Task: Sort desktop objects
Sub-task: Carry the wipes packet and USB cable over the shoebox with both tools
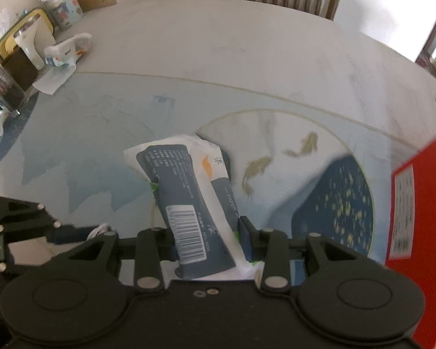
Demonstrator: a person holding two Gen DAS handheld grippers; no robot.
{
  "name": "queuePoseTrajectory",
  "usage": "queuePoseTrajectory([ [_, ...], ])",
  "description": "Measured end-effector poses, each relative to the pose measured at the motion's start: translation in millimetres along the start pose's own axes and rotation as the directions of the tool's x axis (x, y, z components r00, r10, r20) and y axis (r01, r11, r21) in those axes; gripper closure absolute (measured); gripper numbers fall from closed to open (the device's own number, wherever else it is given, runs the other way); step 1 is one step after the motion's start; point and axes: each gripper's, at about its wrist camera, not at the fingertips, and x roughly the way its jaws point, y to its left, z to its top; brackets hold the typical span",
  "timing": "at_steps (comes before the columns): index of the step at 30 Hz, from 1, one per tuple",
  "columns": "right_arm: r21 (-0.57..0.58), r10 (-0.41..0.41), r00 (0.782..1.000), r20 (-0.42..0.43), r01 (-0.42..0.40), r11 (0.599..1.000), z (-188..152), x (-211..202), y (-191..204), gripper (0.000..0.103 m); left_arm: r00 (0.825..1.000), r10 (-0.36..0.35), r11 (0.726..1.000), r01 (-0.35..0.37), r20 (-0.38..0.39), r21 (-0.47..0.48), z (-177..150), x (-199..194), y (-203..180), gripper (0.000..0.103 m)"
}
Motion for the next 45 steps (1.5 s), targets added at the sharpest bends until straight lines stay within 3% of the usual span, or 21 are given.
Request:
queuePoseTrajectory([
  [15, 0.088, -0.023, 0.999, 0.022, 0.021, 0.996, -67, -34, -17, 0.066, 1.0, 0.018, 1.0, -0.018, 0.023, -0.026, 5, -15, -15, 0.087],
  [20, 0.094, -0.019, 0.999, 0.046, 0.015, 0.995, -74, -52, -22, 0.066, 1.0, 0.01, 1.0, -0.009, 0.023, -0.028, 11, -21, -27, 0.087],
  [22, 0.09, -0.016, 0.998, 0.058, 0.011, 0.996, -76, -61, -24, 0.066, 1.0, 0.007, 1.0, -0.006, 0.023, -0.027, 15, -24, -34, 0.093],
  [30, 0.103, -0.008, 0.994, 0.11, -0.004, 0.995, -84, -94, -44, 0.066, 1.0, 0.014, 1.0, -0.013, 0.02, -0.013, 29, -27, -55, 0.093],
  [45, 0.122, -0.01, 0.981, 0.194, -0.014, 0.992, -87, -133, -94, 0.066, 0.999, 0.01, 0.997, -0.006, 0.049, -0.073, 62, -43, -69, 0.093],
])
